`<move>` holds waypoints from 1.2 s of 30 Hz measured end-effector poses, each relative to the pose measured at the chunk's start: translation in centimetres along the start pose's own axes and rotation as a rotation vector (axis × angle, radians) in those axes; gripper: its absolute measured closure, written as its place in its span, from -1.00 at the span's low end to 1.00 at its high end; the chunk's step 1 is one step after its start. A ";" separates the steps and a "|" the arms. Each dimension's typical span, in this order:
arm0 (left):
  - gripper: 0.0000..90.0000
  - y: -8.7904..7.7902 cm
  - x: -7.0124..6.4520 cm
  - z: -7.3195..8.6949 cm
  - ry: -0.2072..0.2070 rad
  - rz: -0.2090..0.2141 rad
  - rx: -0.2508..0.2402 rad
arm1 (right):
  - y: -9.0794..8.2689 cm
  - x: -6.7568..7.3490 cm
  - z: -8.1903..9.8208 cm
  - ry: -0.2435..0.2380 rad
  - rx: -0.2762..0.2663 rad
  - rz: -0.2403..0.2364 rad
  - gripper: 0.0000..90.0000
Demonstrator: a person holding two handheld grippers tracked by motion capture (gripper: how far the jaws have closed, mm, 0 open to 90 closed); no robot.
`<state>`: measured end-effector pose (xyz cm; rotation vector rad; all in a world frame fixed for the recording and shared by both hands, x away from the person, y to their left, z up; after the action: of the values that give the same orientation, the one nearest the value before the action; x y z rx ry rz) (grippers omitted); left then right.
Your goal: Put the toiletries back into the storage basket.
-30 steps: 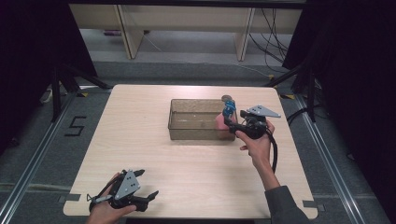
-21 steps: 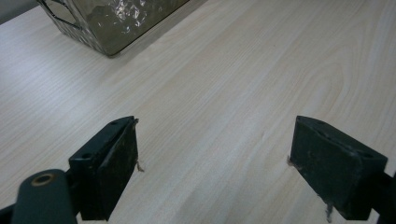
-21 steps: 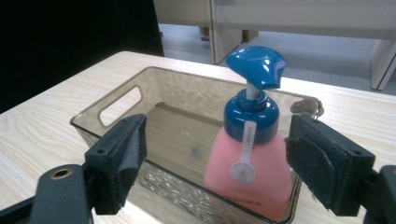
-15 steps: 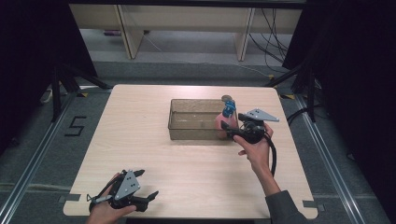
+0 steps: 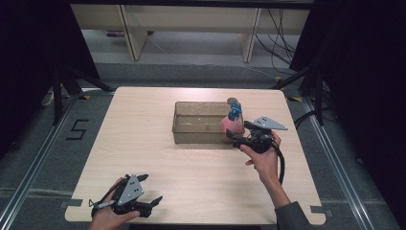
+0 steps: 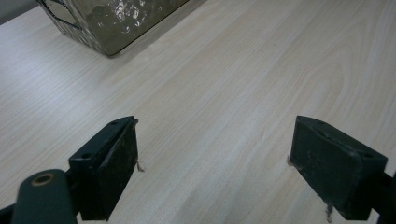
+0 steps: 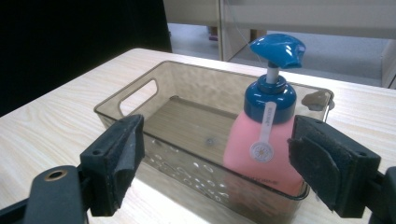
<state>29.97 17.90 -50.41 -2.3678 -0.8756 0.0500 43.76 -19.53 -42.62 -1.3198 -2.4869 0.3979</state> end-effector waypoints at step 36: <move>-0.67 0.2 0.0 0.0 -0.024 0.002 -0.011 | -1.8 1.8 2.3 -0.002 0.011 -0.071 -0.58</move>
<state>30.06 17.77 -50.54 -2.3829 -0.8863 0.0744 40.50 -19.23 -43.83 -1.2233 -2.5212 0.3963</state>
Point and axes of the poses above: each handheld gripper's, and its own axes: y roughly forward along the jaws, z roughly out of its underside, x roughly to its left, the point moved 2 cm from there along y, roughly forward along the jaws, and after that the axes turned 1 degree about z, right-handed, at the moved point
